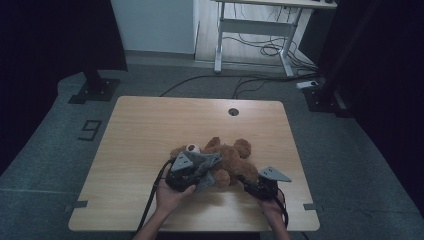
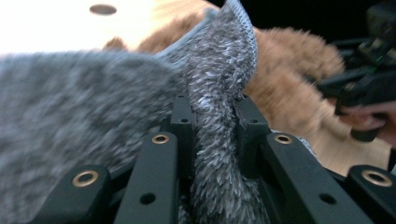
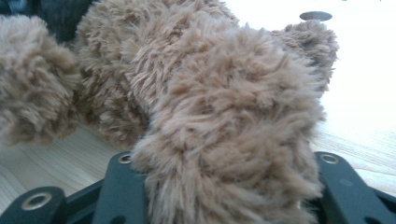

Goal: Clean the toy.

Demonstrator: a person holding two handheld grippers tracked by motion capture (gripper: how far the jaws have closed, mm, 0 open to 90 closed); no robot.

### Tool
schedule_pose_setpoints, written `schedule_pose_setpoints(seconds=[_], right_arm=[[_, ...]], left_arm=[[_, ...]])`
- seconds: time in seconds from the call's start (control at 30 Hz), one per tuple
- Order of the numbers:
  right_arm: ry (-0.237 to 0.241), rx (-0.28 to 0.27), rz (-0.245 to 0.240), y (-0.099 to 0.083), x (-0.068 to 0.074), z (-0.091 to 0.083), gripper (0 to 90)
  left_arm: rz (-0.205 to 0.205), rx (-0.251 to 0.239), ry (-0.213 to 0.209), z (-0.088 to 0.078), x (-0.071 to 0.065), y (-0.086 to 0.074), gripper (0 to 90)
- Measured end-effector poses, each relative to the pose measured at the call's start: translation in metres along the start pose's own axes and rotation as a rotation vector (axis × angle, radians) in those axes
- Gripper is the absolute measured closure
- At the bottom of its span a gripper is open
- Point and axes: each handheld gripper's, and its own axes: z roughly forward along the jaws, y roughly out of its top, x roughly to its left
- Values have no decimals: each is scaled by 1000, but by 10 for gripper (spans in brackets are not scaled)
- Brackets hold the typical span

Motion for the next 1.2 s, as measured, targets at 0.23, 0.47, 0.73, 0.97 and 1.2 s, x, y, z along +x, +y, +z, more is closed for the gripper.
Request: schedule_pose_setpoints(seconds=[0.23,0.47,0.73,0.97,1.2], right_arm=[[4,-3,-6,-1,-2,1,540],[17,-9,-28,-2,-4,0,540],[20,-5,-41,-1,-5,-1,539],[23,-8,-35,-2,-5,0,538],[21,-5,-35,-1,-5,-1,538]], left_arm=[[-39,-28,-8,-17,15,-17,735],[-33,-42,49,-47,29,-27,732],[-84,-53,128,-68,50,-37,732],[1,-100,72,-56,16,6,732],[85,-83,-12,-7,-24,53,731]])
